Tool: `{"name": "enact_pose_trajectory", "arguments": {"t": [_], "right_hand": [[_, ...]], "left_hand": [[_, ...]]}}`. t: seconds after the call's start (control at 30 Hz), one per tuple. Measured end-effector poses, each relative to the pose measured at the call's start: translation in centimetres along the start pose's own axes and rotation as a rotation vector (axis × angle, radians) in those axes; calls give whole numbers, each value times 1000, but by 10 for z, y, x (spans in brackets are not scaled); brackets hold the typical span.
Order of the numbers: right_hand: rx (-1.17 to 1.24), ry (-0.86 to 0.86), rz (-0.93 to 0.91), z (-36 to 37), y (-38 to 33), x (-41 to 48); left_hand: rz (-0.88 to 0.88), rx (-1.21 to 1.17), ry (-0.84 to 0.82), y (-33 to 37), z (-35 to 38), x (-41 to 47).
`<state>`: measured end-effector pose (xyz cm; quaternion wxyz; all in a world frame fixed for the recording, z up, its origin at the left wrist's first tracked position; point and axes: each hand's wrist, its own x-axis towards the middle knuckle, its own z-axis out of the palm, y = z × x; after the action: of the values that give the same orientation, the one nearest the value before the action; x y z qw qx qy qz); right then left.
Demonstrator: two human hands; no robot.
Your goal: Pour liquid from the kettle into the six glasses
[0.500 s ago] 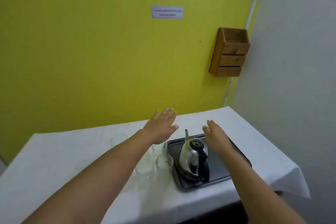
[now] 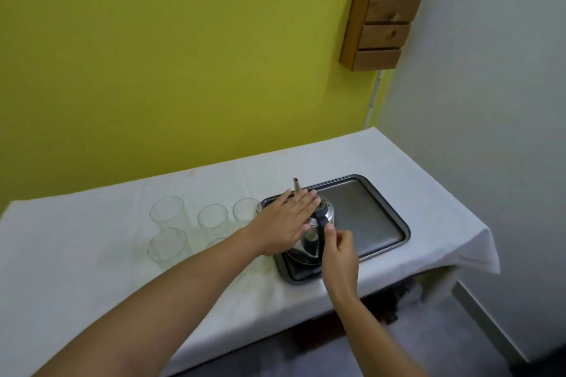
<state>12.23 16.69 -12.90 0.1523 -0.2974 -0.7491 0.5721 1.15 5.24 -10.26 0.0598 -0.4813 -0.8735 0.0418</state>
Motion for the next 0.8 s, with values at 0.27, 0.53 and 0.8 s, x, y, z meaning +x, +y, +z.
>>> {"name": "enact_pose_trajectory", "arguments": {"t": [0.27, 0.53, 0.8], "right_hand": [[36, -33, 7, -3, 11, 15], [189, 24, 64, -30, 17, 51], [299, -3, 92, -37, 27, 78]], "left_hand": [[-67, -135, 79, 11, 17, -3], [-157, -139, 117, 42, 18, 21], [-361, -183, 169, 75, 23, 35]]}}
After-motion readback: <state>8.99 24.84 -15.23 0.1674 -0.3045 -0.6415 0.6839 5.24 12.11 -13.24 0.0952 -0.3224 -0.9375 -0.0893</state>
